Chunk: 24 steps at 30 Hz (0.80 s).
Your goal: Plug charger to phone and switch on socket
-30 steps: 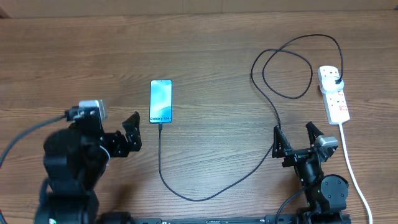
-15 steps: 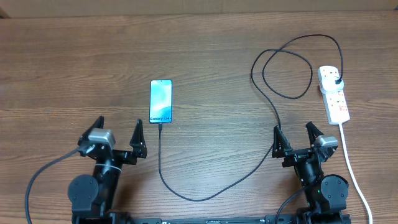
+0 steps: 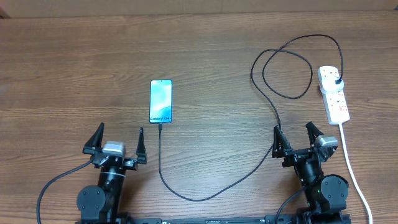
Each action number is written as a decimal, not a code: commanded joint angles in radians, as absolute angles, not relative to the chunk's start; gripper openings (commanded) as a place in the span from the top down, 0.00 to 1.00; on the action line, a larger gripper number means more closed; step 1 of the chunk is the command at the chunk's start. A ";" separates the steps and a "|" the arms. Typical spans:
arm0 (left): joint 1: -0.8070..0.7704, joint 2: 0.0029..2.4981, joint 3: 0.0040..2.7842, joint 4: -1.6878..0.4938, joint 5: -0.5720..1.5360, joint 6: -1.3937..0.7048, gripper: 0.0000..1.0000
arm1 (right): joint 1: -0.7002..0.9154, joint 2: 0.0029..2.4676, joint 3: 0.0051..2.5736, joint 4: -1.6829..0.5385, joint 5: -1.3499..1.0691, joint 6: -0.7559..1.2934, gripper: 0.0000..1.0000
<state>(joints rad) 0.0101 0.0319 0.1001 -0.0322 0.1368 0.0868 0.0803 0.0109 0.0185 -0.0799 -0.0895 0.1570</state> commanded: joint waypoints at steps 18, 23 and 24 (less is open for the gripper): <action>0.012 0.003 0.004 -0.043 0.123 0.191 0.00 | 0.086 0.003 0.008 -0.076 -0.091 0.159 0.00; 0.012 0.003 0.005 -0.068 0.121 0.191 0.00 | 0.086 0.003 0.008 -0.076 -0.091 0.159 0.00; 0.012 0.003 0.005 -0.068 0.121 0.190 0.00 | 0.086 0.003 0.008 -0.076 -0.091 0.159 0.00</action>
<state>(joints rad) 0.0101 0.0151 0.0097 -0.0643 0.1341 0.1688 0.0803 0.0109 0.0185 -0.0803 -0.0895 0.1570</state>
